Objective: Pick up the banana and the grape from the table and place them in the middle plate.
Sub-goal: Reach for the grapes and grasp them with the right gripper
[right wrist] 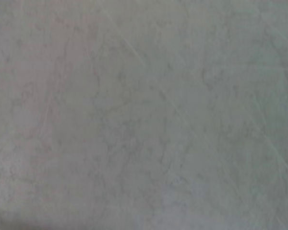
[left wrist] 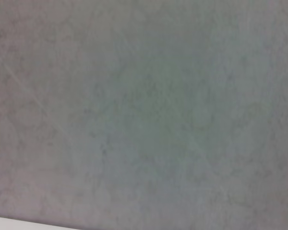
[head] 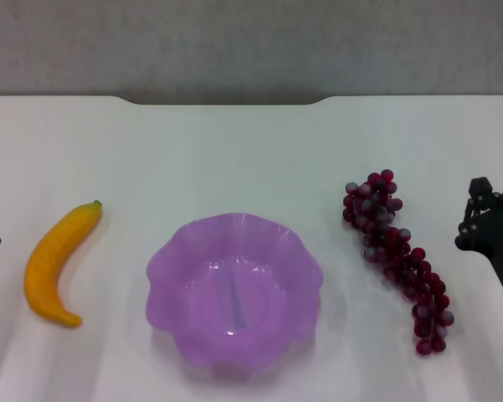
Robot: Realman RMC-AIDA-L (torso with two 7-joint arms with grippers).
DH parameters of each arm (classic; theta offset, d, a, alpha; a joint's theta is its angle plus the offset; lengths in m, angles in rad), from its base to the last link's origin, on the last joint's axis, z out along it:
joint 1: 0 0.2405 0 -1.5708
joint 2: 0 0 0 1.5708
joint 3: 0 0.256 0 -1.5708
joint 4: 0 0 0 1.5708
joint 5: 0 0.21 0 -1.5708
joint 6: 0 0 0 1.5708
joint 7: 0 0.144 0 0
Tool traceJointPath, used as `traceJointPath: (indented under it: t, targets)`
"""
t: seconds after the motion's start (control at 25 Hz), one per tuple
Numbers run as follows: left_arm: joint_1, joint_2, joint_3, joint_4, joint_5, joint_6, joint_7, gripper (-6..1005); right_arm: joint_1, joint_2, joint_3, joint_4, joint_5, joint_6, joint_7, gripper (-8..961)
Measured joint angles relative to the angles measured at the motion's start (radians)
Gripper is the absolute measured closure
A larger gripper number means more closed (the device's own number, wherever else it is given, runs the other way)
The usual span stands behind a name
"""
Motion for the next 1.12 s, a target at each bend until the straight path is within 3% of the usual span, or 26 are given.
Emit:
traceJointPath:
  t: [0.64, 0.8, 1.08, 1.12]
  targets:
    - [0.003, 0.001, 0.0, -0.002, -0.001, 0.001, 0.012, 953, 0.007, -0.002, 0.0, 0.012, -0.002, 0.0, 0.0, 930]
    - [0.003, 0.002, -0.003, -0.002, -0.006, -0.005, 0.012, 893, 0.012, -0.001, 0.013, 0.014, 0.003, 0.0, 0.003, 928]
    - [0.012, 0.001, -0.001, -0.005, -0.007, 0.019, 0.032, 787, 0.029, -0.005, 0.057, 0.025, 0.011, 0.034, 0.157, 731]
    - [0.012, 0.002, 0.0, -0.005, -0.007, 0.018, 0.032, 701, 0.034, -0.006, 0.065, 0.029, 0.01, 0.058, 0.186, 682]
